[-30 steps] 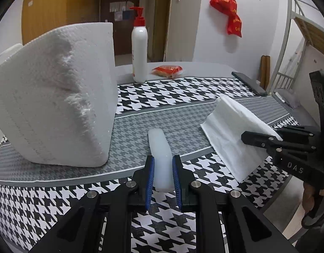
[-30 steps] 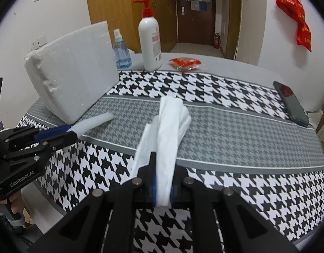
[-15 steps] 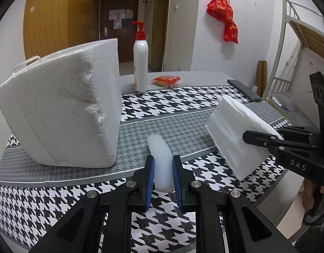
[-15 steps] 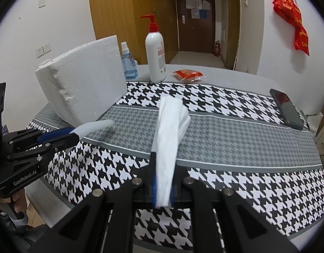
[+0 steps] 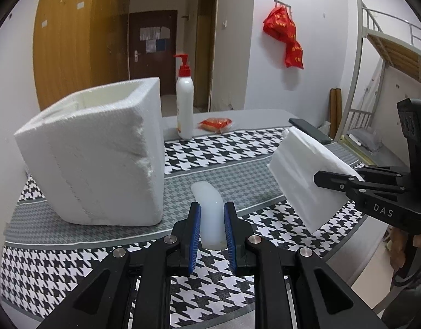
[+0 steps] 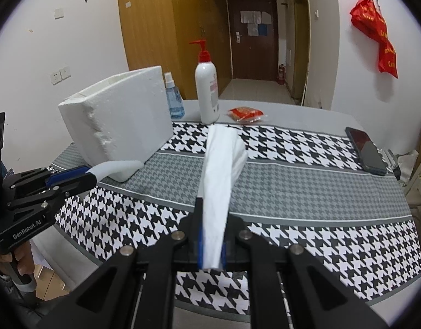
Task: Organize soft objects
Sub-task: 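Carry the paper towels and foam strip toward the white foam box with both grippers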
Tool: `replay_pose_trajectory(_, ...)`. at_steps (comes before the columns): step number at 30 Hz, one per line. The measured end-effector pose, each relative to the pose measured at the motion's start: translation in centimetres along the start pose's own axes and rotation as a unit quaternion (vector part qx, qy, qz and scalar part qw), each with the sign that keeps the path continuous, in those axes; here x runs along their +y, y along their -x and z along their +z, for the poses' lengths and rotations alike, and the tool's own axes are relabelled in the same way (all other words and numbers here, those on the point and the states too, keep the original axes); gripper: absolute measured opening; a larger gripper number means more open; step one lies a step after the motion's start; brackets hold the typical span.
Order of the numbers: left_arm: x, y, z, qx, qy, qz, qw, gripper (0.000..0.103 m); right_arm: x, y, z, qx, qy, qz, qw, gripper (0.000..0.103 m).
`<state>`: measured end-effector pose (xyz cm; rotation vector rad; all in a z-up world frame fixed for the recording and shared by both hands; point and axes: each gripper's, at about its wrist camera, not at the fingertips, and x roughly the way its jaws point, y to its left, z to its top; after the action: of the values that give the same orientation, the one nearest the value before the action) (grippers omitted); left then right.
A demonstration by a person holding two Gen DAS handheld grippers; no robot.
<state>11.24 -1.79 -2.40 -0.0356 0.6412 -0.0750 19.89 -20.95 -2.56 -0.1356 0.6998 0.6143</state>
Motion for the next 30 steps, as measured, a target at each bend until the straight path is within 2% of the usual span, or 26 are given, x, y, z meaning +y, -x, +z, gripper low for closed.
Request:
replay_pose_trajectory(11,0.5,3.0,0.8,-0.038,-0.014,0.01,0.9991,0.019,1.6,2.1,0.6,-0.028,0.021,0.002,0.999,0.012)
replay_pose_trajectory(22,1.2,6.0,1.4,-0.074,-0.015,0.022,0.9969,0.019,3.7,3.7,1.4,-0.056,0.038,0.027,0.997,0.012)
replay_pose_trajectory(30,2.5,7.8,1.3,-0.092,-0.008,0.045,0.9947,0.019,5.4,3.6,2.2,-0.067,0.052,0.047,0.995,0.012)
